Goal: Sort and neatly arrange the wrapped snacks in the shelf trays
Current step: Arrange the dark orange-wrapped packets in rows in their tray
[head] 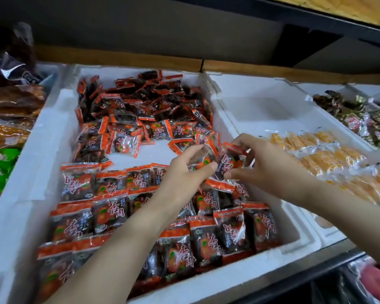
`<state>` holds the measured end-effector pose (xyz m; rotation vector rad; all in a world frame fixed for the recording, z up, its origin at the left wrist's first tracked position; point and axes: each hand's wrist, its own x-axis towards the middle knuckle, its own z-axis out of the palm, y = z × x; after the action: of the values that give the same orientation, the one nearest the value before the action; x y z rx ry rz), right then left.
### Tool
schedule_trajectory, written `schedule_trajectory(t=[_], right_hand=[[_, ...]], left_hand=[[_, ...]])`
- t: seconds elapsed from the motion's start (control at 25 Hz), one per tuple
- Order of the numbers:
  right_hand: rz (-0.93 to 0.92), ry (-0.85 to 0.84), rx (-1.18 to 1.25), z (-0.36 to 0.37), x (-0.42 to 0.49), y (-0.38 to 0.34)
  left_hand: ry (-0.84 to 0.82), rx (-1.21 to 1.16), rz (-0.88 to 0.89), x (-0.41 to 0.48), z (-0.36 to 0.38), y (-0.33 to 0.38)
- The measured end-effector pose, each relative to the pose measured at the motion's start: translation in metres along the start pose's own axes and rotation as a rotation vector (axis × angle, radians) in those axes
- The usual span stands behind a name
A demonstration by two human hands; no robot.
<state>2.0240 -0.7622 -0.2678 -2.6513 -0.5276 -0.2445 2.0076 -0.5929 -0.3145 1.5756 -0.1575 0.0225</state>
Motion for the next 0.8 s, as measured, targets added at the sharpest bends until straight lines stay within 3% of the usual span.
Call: schedule_trajectory(t=[0.16,0.28,0.4,0.52,0.68,0.8], right_hand=[[0.003,-0.018,-0.086,-0.005,-0.002,0.001],[0.018,-0.015,-0.151,-0.005,-0.003,0.004],[0.154,0.033,-0.080,-0.003,0.005,0.019],[0.302,-0.066,-0.007,0.012,0.006,0.028],[0.268,-0.090,-0.174,0.029,0.004,0.032],[0.259,-0.029,-0.058,0.028,0.005,0.029]], left_hand=[[0.021,-0.047,-0.009,0.000,0.000,-0.004],[0.150,-0.043,0.020,0.002,-0.004,-0.007],[0.218,-0.072,-0.010,0.001,-0.008,-0.007],[0.226,-0.066,-0.037,0.001,-0.009,-0.008],[0.250,-0.012,-0.066,0.002,-0.008,-0.009],[0.247,-0.002,-0.080,0.004,-0.007,-0.010]])
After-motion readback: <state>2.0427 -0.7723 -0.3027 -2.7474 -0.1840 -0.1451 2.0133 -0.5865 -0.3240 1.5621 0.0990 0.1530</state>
